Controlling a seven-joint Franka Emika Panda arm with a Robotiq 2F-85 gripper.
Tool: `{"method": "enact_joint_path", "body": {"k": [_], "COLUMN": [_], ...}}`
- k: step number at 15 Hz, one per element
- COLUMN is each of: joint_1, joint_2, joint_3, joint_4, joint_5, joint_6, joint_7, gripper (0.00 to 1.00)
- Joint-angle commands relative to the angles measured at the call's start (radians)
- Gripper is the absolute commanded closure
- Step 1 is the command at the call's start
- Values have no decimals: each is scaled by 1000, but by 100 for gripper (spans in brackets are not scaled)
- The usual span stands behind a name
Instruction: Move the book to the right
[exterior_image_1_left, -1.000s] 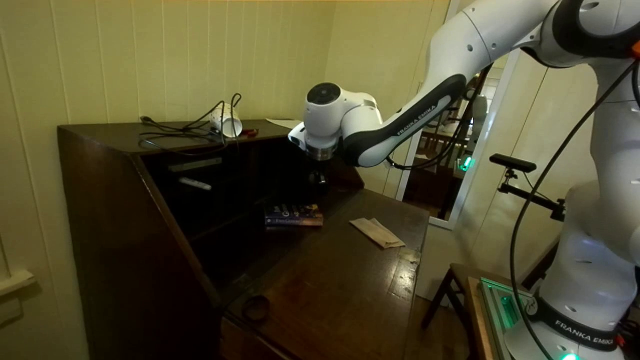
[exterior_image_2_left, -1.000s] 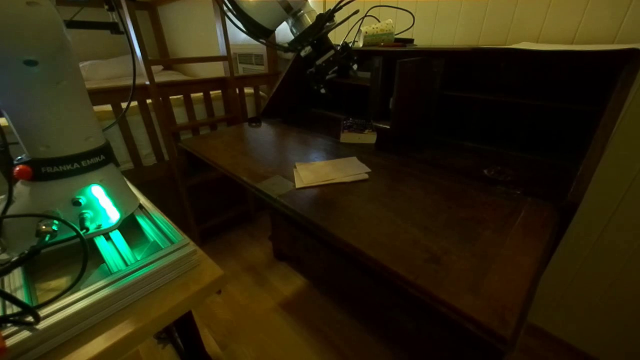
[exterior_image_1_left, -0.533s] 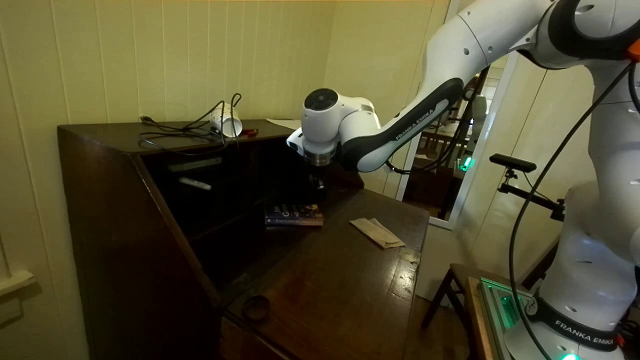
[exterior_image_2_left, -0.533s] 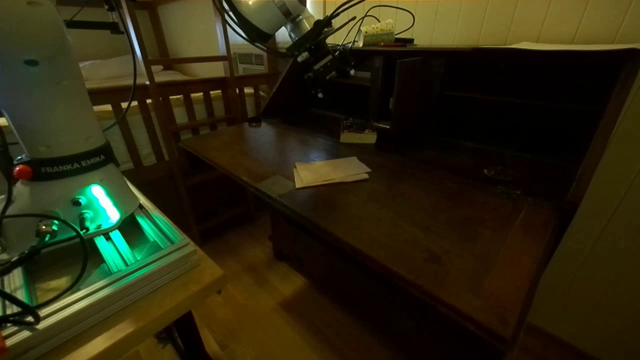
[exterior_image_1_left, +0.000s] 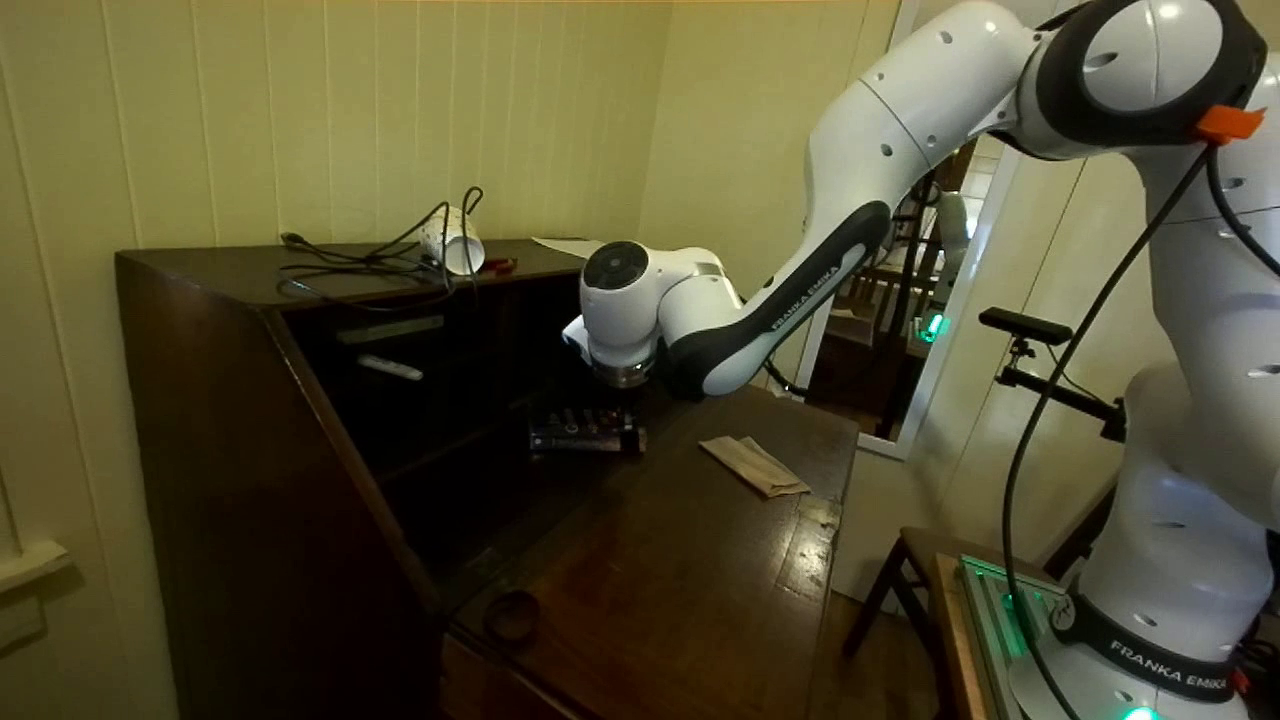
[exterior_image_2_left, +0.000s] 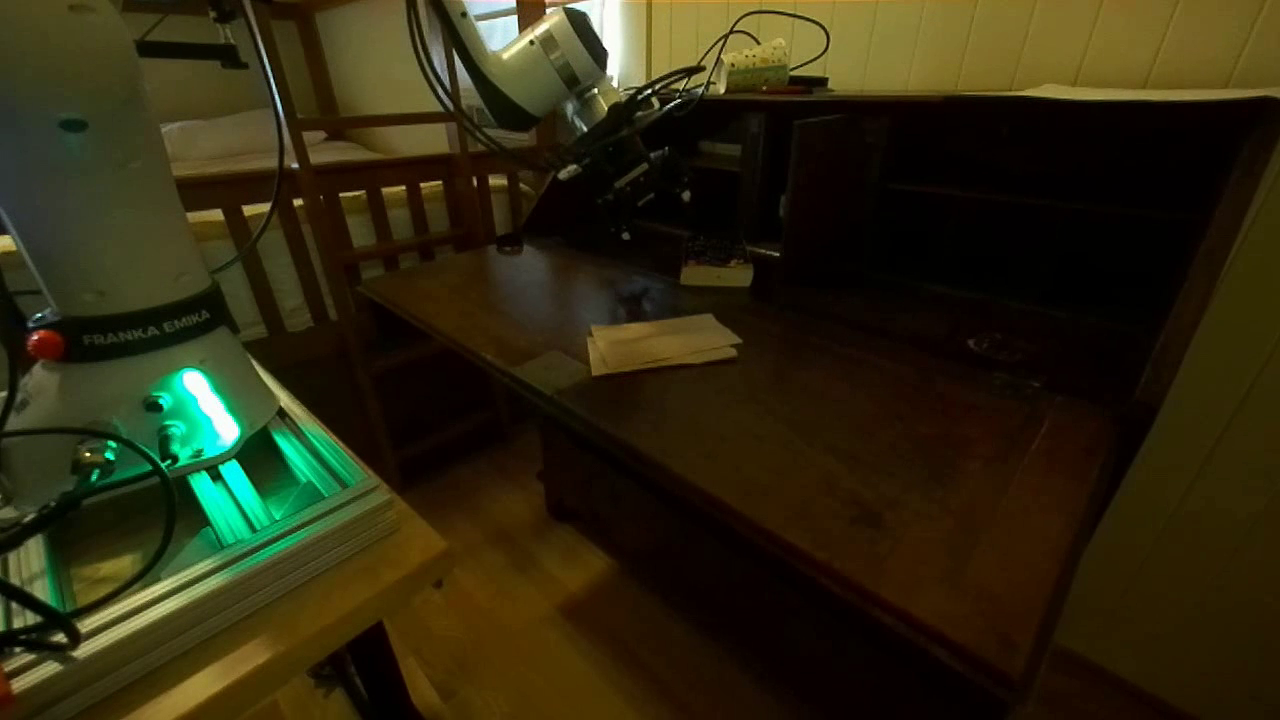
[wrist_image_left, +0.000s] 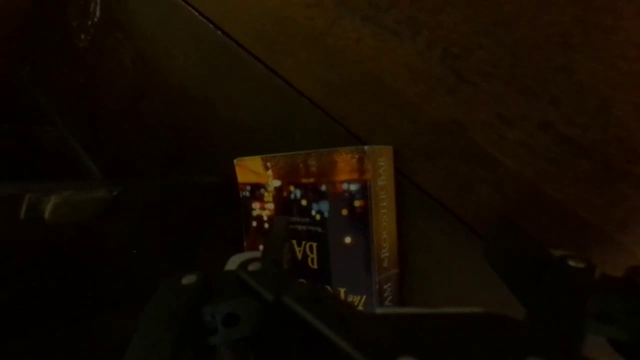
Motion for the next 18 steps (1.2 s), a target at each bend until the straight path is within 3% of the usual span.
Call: {"method": "enact_joint_path", "body": {"k": [1, 5, 11, 18], "joint_1": [25, 11, -83, -75], "joint_2": [64, 51, 98, 100], "joint_3": [-26, -11, 2, -24], "joint_4": [63, 44, 70, 69], "joint_5": [-23, -3, 47, 67], "joint_6": [-60, -59, 194, 202], "joint_7": [99, 71, -124, -119], "gripper": [0, 0, 0, 0]}}
